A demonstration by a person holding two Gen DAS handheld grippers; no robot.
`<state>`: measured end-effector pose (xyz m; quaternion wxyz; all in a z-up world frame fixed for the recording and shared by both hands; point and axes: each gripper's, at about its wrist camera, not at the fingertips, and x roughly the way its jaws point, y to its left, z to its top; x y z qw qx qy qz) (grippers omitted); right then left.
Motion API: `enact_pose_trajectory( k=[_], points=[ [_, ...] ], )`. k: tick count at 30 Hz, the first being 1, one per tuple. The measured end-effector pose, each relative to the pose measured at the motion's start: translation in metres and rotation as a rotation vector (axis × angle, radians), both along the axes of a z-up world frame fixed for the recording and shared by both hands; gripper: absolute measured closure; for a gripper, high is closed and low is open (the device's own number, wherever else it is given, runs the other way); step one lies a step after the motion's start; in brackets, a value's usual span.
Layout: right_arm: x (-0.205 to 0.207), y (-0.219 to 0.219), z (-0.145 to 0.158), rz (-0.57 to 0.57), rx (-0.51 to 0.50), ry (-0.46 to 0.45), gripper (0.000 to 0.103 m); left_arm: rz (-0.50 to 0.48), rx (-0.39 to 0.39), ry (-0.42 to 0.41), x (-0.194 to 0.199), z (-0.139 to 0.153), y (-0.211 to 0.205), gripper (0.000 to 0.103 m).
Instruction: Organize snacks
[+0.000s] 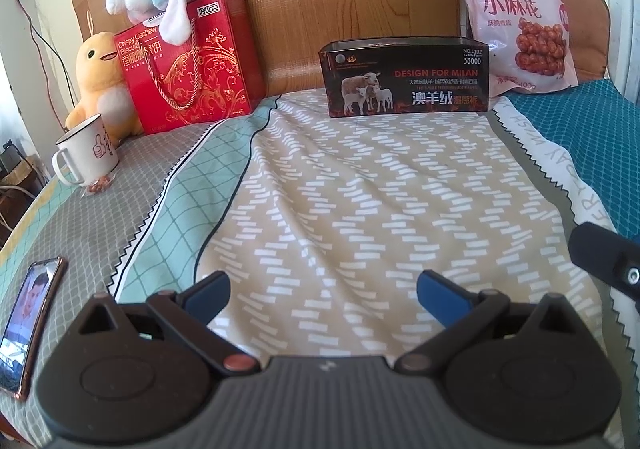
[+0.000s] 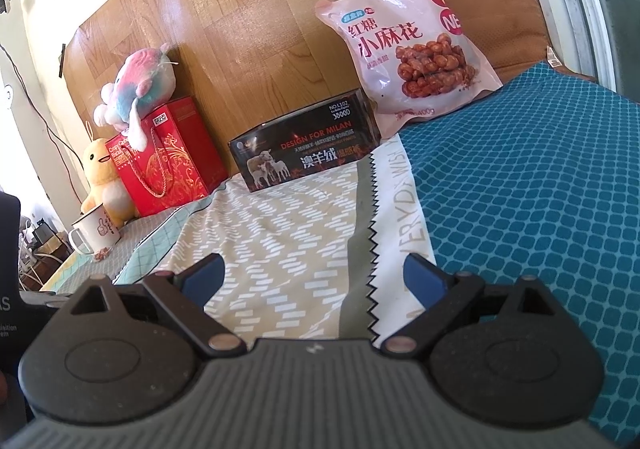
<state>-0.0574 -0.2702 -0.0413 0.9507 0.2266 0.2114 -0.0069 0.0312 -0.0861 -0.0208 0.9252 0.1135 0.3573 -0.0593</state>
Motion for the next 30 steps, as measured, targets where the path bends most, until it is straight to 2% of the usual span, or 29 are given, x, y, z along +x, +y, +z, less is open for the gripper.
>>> enact_pose_trajectory(
  k=[30],
  points=[
    [-0.0008,-0.0008,-0.002,0.002,-0.002,0.003,0.005,-0.008,0.007,0.001,-0.0017,-0.0029,0.0006,0.0]
  ],
)
